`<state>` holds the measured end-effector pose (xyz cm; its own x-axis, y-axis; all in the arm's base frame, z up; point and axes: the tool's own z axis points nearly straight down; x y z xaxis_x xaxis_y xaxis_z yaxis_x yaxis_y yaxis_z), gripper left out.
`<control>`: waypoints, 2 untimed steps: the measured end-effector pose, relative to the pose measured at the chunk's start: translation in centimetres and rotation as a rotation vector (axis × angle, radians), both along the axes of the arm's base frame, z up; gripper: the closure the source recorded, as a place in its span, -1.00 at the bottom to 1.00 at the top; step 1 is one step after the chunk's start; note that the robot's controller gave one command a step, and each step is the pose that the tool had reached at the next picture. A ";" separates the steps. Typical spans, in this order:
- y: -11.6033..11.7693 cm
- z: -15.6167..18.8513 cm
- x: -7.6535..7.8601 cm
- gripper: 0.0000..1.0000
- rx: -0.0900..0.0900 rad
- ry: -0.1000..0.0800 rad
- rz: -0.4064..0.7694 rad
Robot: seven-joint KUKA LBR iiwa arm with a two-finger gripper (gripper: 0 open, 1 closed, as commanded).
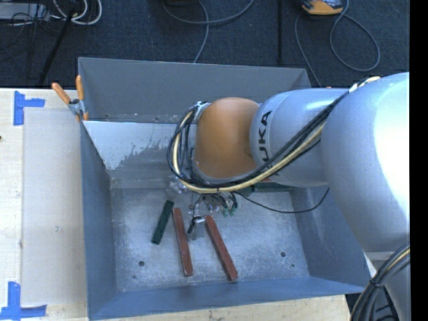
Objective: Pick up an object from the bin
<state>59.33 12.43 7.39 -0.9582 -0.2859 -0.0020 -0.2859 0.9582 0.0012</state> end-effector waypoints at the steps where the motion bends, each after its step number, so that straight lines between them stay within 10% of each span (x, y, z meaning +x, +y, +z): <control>1: 5.1 -0.4 -0.8 -1.00 0.001 0.000 0.092; 2: 3.5 -0.4 0.4 -1.00 -0.002 -0.001 0.435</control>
Offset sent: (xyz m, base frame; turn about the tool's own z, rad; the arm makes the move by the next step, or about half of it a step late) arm -0.0076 0.0483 -0.0039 -0.0909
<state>59.73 15.91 7.01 -0.7485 -0.6631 -0.0021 -0.6631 0.7485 -0.0010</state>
